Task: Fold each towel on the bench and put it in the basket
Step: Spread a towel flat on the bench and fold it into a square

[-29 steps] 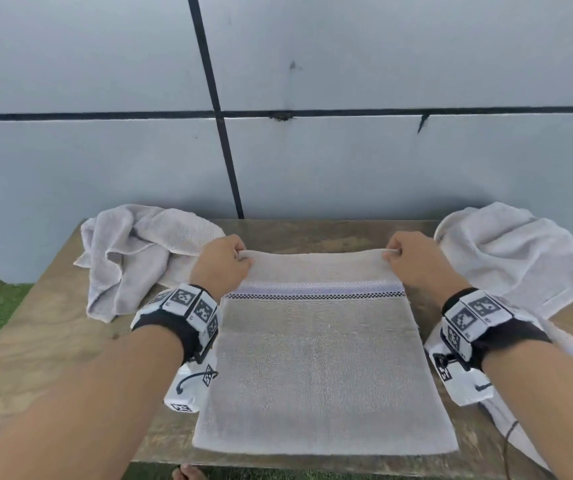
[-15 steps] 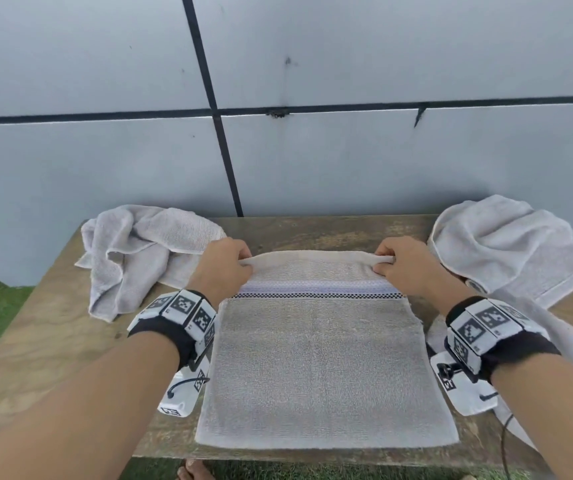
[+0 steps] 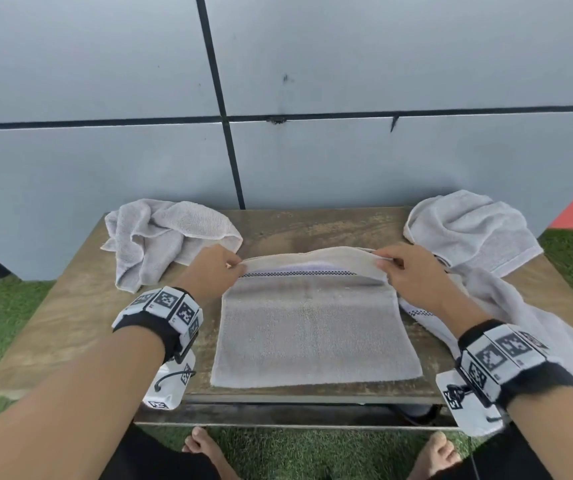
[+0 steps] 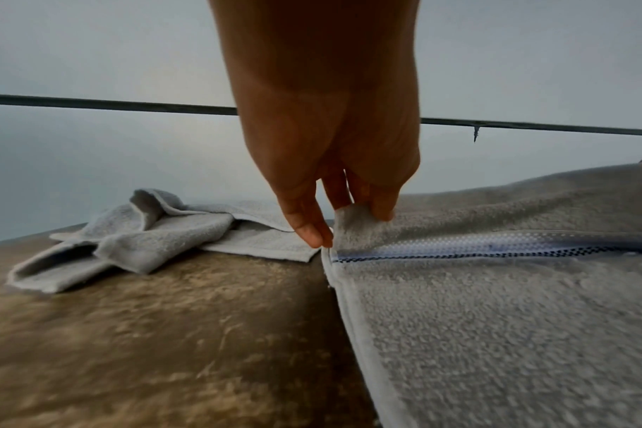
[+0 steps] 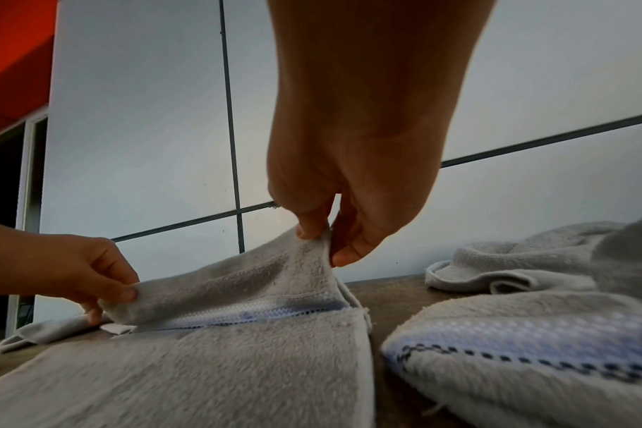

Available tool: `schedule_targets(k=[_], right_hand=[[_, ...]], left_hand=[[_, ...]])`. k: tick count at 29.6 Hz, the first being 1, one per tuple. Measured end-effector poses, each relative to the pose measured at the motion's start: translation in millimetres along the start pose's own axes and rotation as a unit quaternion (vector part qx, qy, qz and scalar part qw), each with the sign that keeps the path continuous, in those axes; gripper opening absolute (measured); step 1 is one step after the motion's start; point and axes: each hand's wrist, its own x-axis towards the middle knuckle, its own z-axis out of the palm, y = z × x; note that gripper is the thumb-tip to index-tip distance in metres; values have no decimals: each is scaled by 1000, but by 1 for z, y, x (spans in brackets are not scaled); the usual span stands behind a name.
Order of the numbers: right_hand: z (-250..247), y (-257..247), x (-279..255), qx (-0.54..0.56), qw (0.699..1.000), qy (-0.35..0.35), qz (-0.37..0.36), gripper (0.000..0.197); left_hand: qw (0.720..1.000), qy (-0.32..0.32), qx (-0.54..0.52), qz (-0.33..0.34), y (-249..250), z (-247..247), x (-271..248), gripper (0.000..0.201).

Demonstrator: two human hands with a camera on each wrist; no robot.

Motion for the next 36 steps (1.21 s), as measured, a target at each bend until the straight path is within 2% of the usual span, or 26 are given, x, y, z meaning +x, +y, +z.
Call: schedule_targets(k=[3,6,11,14,17,20,26,32,36], right_hand=[[-1,0,-18,15,1000,15,9,26],[-5,-3,-32,37,998,42,7,20],[-18,-12,-45,90,990,95,43,11],[-26,-15,-49,114,987,103,49,10],[-33,-17,-52,125,983,120,57,15],[-36,-20,-57,128,982,126,62,13],[-37,-21,-68,114,985,121,53,6],[-36,-20,-70,104,984,131,55,4],[-36,-23,-70,96,984,139,61,3]], left_hand=[[1000,-14,8,19,-8,-4,-11,42],[999,-15,18,38,-10,-15,-27,27],[996,58,-14,71,2,-37,-53,4],[993,74,-58,67,6,-48,-62,9],[991,77,-89,67,13,-54,-70,0],[990,81,-91,72,16,-56,-74,7],[991,73,-85,70,20,-57,-75,8],[994,55,4,91,16,-59,-75,7],[995,54,-2,87,15,-59,-73,8]])
